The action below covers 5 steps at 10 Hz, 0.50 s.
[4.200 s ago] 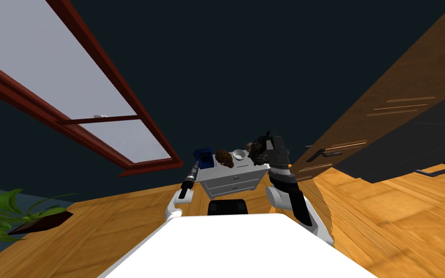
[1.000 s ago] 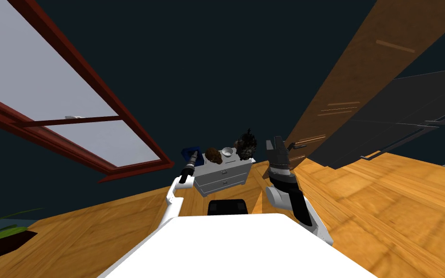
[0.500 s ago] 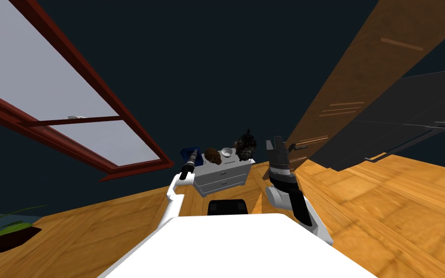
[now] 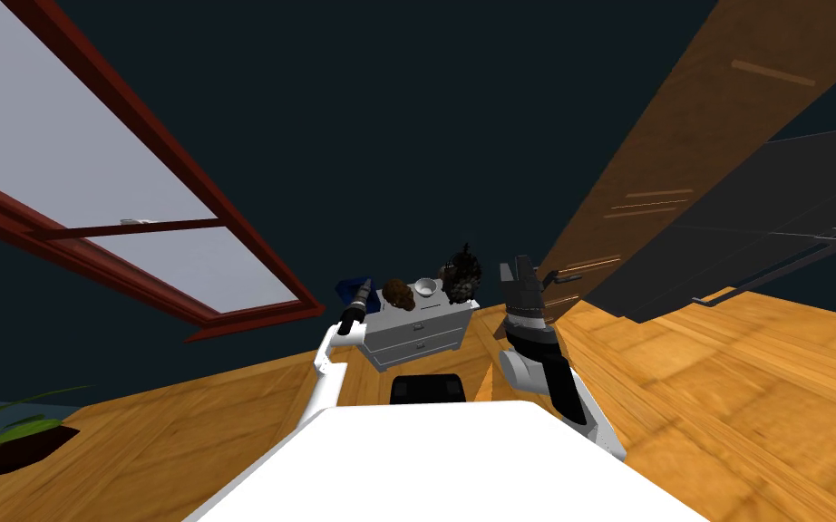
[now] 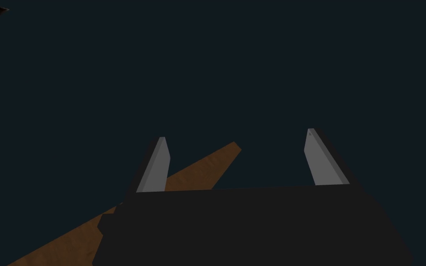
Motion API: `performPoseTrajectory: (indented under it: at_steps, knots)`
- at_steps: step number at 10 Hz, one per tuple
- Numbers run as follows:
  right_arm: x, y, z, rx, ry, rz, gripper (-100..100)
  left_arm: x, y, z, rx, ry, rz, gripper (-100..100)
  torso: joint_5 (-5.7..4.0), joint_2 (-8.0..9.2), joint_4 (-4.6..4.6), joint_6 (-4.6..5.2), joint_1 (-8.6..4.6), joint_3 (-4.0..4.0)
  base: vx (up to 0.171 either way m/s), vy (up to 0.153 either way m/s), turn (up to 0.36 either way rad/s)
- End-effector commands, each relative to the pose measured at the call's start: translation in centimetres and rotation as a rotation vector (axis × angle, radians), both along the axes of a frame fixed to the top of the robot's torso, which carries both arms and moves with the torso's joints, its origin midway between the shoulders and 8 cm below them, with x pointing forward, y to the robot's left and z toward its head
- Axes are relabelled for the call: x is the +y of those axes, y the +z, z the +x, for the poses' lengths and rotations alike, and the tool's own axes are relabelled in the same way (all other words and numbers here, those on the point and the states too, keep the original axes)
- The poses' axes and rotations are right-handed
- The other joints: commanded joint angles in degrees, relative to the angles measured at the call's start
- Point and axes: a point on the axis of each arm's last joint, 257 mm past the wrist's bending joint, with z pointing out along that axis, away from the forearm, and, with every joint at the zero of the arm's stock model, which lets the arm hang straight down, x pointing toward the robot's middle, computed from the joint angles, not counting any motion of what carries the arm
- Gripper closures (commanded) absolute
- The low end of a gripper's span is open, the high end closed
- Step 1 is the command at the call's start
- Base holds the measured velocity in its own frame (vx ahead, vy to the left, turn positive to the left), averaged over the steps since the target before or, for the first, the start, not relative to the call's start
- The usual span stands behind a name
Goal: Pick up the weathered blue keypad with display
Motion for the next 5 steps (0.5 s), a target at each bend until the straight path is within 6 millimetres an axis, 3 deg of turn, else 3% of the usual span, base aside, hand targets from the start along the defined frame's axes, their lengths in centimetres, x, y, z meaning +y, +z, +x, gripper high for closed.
performPoseTrajectory:
  at_steps: [1, 5]
  knots:
    - [0.00, 0.00, 0.00, 0.000, 0.000, 0.000, 0, 0.00, 0.00, 0.00, 0.000, 0.000, 0.000, 100, 0.00, 0.00, 0.00, 0.00, 0.00, 0.00, 0.000, 0.000, 0.000]
    - [0.00, 0.00, 0.00, 0.000, 0.000, 0.000, 0, 0.00, 0.00, 0.00, 0.000, 0.000, 0.000, 100, 0.00, 0.03, 0.01, 0.00, 0.01, 0.02, 0.000, 0.000, 0.000]
